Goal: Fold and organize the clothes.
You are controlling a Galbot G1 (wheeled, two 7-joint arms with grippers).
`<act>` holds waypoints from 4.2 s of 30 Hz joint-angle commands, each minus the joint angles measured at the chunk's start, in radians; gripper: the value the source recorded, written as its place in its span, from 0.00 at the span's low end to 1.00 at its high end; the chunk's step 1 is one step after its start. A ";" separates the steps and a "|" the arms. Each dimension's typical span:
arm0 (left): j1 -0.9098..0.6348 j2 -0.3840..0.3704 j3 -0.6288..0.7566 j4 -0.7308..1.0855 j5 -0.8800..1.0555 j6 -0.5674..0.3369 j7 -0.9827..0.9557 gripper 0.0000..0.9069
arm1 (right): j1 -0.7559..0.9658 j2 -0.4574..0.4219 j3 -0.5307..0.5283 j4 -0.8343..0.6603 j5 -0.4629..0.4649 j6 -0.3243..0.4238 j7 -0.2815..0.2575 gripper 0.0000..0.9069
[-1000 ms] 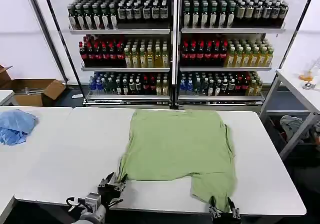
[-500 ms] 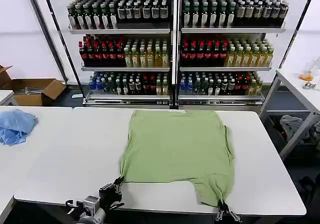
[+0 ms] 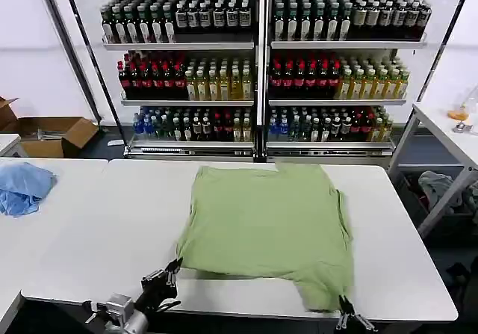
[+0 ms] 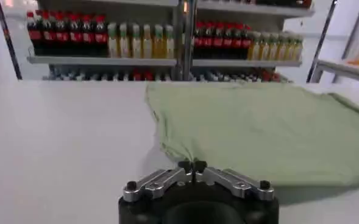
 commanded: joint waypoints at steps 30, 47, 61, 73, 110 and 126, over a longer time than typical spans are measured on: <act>-0.420 -0.018 0.207 0.401 0.064 -0.004 0.005 0.02 | 0.637 -0.250 -0.087 -0.430 -0.007 -0.086 -0.051 0.00; -0.457 -0.064 0.221 0.446 0.093 0.011 -0.007 1.00 | 0.586 -0.206 -0.080 -0.413 -0.031 -0.088 -0.059 1.00; -0.338 -0.068 0.164 0.353 0.087 -0.006 -0.015 1.00 | 0.363 -0.141 0.060 -0.292 0.094 -0.116 -0.018 1.00; -0.383 -0.090 0.197 0.417 0.086 0.005 -0.023 0.40 | 0.474 -0.127 -0.005 -0.404 0.213 -0.179 -0.005 1.00; -0.260 -0.056 0.156 0.290 0.030 0.014 0.020 0.02 | 0.294 -0.181 -0.019 -0.231 0.243 -0.170 -0.025 0.00; 0.100 -0.012 0.037 -0.003 0.082 0.032 0.013 0.09 | 0.014 -0.185 0.040 -0.038 0.165 -0.207 -0.031 0.00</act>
